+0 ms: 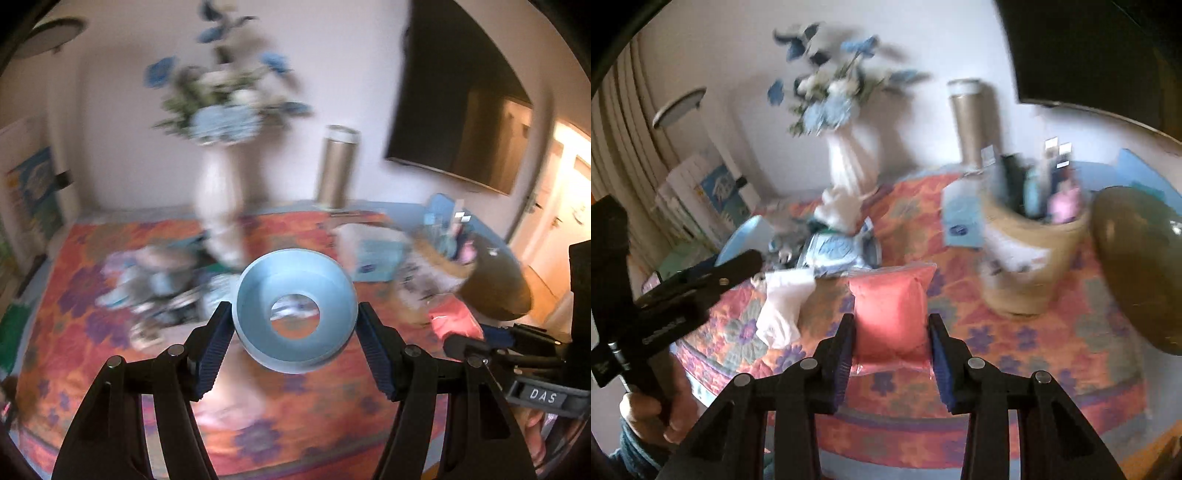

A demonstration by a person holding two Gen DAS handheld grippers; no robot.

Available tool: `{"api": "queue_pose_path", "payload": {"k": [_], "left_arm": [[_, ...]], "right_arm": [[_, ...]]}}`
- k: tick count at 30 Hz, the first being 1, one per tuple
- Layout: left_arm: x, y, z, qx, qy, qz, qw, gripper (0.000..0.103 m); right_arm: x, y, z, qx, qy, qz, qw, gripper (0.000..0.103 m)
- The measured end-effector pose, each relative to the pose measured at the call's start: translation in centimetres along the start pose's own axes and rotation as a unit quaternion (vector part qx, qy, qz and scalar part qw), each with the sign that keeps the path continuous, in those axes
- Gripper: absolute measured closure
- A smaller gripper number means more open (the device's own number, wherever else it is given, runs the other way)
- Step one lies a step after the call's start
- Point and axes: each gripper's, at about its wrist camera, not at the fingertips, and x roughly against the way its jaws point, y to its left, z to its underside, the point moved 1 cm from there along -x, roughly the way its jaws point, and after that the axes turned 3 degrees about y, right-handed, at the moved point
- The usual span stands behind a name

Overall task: Organize soft objects
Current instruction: 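Carry the bowl and pink pouch to the round glass table and release both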

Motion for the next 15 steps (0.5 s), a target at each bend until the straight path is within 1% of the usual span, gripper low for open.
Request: {"api": "queue_pose_path", "payload": {"k": [4, 7, 10, 13, 15], "left_arm": [[-1.1, -4.7, -1.4, -0.026, 0.016, 0.047, 0.9984, 0.039], [-2.2, -8.0, -1.7, -0.046, 0.035, 0.08, 0.9951, 0.039], [-3.4, -11.6, -1.4, -0.07, 0.058, 0.124, 0.9881, 0.039], [-4.9, -15.1, -0.6, -0.095, 0.08, 0.164, 0.9785, 0.039], [-5.9, -16.9, -0.2, -0.109, 0.091, 0.179, 0.9736, 0.039]], "right_arm": [[2.7, -3.7, -0.3, -0.028, 0.005, 0.029, 0.999, 0.065], [4.4, -7.8, -0.1, -0.077, 0.012, 0.036, 0.996, 0.065], [6.2, -11.6, 0.3, -0.12, -0.002, 0.056, 0.991, 0.065], [8.3, -14.8, 0.6, -0.149, -0.024, 0.07, 0.986, 0.065], [9.3, -16.7, 0.5, -0.165, -0.036, 0.084, 0.982, 0.065]]}}
